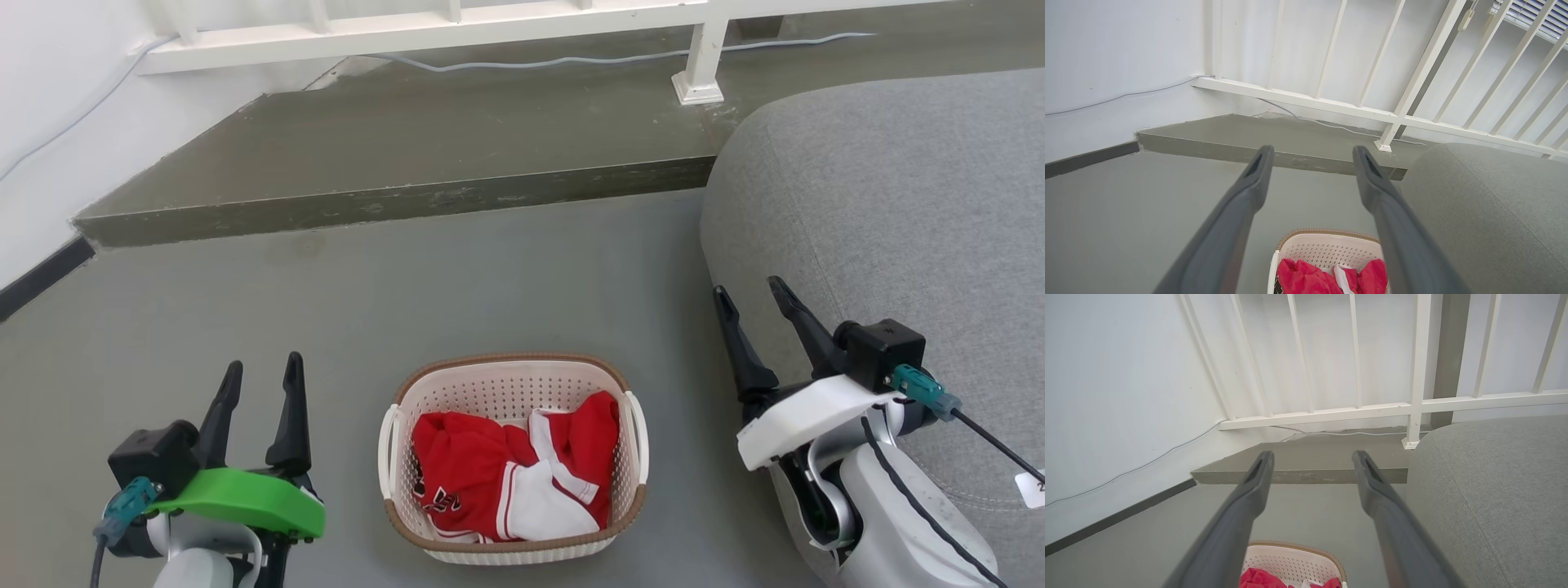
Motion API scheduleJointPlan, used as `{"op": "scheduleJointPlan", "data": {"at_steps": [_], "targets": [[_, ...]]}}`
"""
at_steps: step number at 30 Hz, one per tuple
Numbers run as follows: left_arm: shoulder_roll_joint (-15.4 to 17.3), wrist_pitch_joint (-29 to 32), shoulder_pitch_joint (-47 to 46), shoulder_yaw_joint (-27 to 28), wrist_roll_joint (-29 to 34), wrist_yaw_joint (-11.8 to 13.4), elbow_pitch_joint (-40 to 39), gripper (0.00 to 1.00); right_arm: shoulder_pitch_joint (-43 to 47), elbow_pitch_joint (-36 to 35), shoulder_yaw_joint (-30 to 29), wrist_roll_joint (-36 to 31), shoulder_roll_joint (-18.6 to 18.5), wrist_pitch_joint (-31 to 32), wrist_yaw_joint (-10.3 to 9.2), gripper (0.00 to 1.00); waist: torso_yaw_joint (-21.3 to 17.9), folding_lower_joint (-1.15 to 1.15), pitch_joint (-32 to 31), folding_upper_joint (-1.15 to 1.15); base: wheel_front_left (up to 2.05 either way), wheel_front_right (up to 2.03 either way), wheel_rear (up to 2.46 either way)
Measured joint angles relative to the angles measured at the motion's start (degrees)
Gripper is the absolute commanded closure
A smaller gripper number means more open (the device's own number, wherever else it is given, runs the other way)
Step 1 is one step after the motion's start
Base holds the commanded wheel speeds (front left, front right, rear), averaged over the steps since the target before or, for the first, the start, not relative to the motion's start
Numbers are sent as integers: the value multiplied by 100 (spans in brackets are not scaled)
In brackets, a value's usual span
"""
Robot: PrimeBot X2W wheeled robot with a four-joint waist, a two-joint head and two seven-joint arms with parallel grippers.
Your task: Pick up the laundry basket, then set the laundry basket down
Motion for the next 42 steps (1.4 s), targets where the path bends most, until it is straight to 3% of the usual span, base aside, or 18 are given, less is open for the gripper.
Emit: {"op": "scheduleJointPlan", "data": {"at_steps": [9,10,19,42], "targets": [[-57,0,50,0,-9,-53,-9,0,63,-20,-56,-80,22,0,60,0,-6,0,1,0,0,0,0],[-74,5,53,-5,-10,-67,16,100,102,8,-54,-90,29,2,80,100,-7,0,2,0,0,0,0],[-160,67,229,-11,-112,-67,353,100,488,289,-48,3,135,29,94,100,-3,0,-2,0,0,0,0],[-163,522,225,253,-1486,-68,367,100,489,197,-592,1547,223,400,201,100,67,0,-48,0,0,0,0]]}}
